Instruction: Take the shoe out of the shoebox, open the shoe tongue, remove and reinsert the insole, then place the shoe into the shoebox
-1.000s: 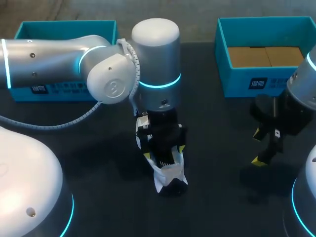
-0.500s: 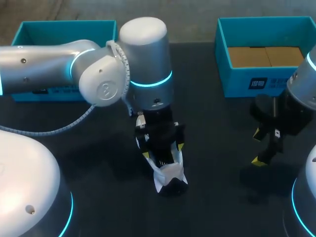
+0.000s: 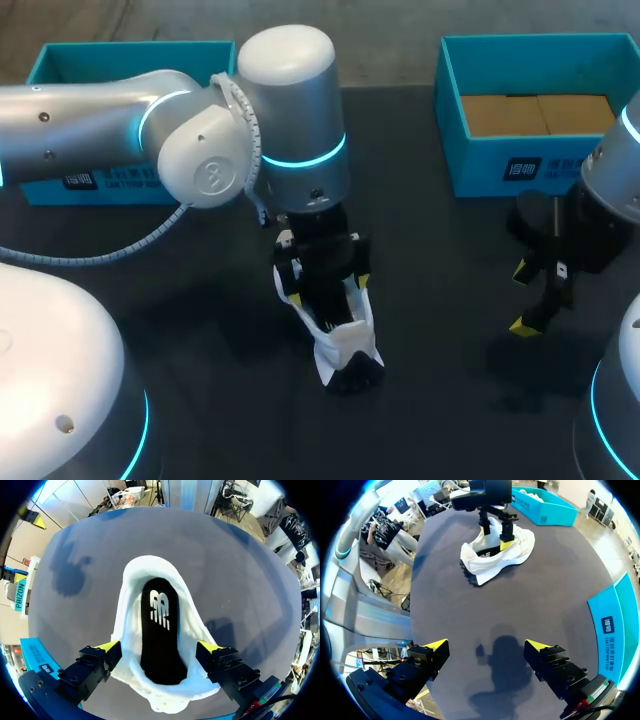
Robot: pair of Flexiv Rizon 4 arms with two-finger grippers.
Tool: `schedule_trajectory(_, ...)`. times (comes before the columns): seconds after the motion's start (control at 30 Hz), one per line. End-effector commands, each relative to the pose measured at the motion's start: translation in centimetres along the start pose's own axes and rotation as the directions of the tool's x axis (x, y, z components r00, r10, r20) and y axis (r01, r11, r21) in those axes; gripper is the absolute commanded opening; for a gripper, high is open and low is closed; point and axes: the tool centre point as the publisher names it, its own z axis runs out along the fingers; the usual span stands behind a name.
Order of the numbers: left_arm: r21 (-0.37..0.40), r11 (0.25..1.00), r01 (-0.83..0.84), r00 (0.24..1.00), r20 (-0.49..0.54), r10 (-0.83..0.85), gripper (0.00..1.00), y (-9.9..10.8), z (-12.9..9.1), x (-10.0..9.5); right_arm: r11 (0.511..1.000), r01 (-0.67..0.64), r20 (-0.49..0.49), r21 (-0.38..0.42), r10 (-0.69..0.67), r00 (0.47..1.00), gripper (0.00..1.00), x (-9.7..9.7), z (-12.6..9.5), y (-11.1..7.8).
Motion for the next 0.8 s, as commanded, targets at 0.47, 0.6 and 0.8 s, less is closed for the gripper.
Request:
schedule_trajectory(0.47, 0.058, 0.997, -0.047, 0.999, 0.016, 0.046, 1.0, -0.9, -2.8, 0.6, 1.0, -0.001, 0.004, 0.0, 0.001, 1.0, 1.0, 0.1, 0.1, -0.1)
schedule_trajectory(0.6, 0.064, 0.996, -0.064, 0.998, 0.017, 0.063, 1.0, -1.4, -3.4, 1.0, 1.0, -0.001, 0.004, 0.0, 0.001, 1.0, 1.0, 0.1, 0.1, -0.1)
schedule_trajectory(0.8, 0.042, 0.997, -0.069, 0.997, 0.041, 0.067, 1.0, -0.9, -5.6, 2.2, 1.0, -0.001, 0.004, 0.0, 0.001, 1.0, 1.0, 0.1, 0.1, -0.1)
